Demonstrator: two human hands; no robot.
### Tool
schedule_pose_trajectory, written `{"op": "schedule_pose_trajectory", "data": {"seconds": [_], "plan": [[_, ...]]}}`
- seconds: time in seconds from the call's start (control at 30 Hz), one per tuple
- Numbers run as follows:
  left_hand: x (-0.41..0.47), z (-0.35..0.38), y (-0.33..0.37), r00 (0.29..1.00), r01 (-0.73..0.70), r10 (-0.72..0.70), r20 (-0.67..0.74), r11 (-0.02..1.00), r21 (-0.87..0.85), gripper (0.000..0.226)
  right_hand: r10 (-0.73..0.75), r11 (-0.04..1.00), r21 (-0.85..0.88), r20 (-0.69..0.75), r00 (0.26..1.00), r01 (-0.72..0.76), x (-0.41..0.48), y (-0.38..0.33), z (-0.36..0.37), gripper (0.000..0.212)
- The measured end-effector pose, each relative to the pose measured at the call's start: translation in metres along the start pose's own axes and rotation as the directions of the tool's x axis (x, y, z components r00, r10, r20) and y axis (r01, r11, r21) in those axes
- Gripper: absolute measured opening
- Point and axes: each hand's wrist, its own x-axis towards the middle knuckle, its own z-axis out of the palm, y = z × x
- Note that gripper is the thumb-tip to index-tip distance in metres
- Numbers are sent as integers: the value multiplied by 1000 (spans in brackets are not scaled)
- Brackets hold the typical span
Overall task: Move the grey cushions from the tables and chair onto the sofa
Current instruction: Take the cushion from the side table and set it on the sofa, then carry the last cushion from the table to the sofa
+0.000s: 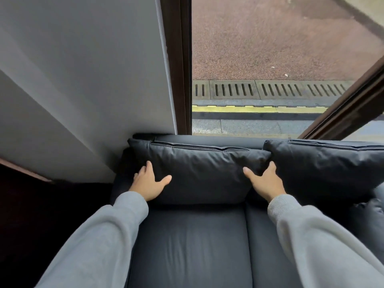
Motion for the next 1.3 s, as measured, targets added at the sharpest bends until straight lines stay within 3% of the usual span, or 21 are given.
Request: {"op": "schedule_pose_trajectory", "data": {"seconds": [0.07,0.17,0.27,0.43,0.53,0.63,0.87,0.97,1.3], "plan": [[-39,-15,26,995,-100,99,17,980,174,97,-117,975,-194,-30,993,109,-44,-8,-30,106],[-109,-43,78,961,-263,275,33,868,422,92,-252,830,-528,-70,965,179,-121,-18,-91,95],[-190,-67,144,890,-417,451,63,753,510,91,-288,775,-617,-154,945,136,-195,-21,-171,90],[-336,-79,278,699,-619,704,124,508,599,92,-227,852,-523,-413,882,-26,-313,-6,-318,91],[-429,-58,353,529,-736,834,155,361,572,95,-157,898,-428,-532,832,-104,-384,36,-399,92],[-516,-17,411,354,-821,917,184,211,530,95,-40,924,-322,-621,783,-208,-452,103,-465,92],[-708,134,508,77,-889,947,312,-76,451,98,278,873,-77,-732,622,-481,-593,302,-576,97],[-787,202,541,-12,-887,934,358,-175,427,99,358,835,-12,-748,558,-551,-646,386,-621,99],[-999,416,614,-180,-894,852,491,-350,281,101,534,731,166,-743,404,-662,-767,606,-724,98]]}}
